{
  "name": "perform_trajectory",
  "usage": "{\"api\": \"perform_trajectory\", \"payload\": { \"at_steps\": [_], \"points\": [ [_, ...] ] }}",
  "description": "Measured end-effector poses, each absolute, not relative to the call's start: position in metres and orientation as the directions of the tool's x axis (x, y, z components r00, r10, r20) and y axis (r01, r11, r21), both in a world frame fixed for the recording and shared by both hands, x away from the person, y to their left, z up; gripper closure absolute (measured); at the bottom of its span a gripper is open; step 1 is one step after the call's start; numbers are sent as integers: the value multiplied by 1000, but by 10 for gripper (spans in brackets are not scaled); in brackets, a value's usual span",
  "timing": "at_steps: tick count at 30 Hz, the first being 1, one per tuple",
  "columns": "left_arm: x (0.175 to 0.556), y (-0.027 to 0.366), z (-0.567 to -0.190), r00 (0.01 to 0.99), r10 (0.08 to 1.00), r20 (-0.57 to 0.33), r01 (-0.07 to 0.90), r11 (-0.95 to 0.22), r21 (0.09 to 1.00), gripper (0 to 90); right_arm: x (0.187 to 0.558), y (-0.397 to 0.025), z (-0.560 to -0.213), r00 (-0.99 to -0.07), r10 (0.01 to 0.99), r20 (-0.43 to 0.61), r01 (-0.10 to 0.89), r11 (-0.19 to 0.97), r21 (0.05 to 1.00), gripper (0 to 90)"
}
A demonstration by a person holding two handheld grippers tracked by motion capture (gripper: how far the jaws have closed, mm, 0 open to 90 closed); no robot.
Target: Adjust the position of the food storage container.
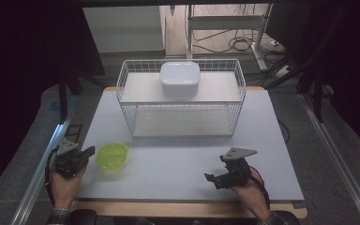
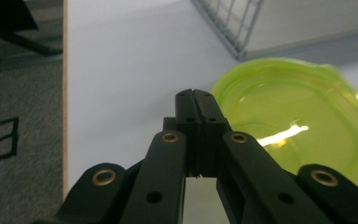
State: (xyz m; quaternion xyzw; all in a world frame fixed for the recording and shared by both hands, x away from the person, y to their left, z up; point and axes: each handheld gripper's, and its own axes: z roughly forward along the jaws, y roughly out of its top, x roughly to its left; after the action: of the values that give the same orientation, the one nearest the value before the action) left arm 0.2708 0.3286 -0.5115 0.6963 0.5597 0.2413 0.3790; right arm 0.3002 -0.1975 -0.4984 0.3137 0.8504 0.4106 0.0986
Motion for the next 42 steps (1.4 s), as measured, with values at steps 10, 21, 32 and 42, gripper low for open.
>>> {"api": "perform_trajectory", "payload": {
  "at_steps": [10,21,32,42],
  "points": [
    [275,321,-518,257,962,-91,646,-101,756,897,300,-196,-500,-784,615,87,459,480,748,76],
    [275,302,-516,289,952,-101,654,-119,747,897,300,-194,-502,-785,614,82,462,491,738,79],
    [275,261,-512,378,915,-138,659,-162,734,898,300,-195,-503,-784,616,77,461,495,737,80],
    [276,241,-507,427,898,-110,634,-210,744,897,301,-195,-504,-783,618,76,464,497,733,80]
  ]
}}
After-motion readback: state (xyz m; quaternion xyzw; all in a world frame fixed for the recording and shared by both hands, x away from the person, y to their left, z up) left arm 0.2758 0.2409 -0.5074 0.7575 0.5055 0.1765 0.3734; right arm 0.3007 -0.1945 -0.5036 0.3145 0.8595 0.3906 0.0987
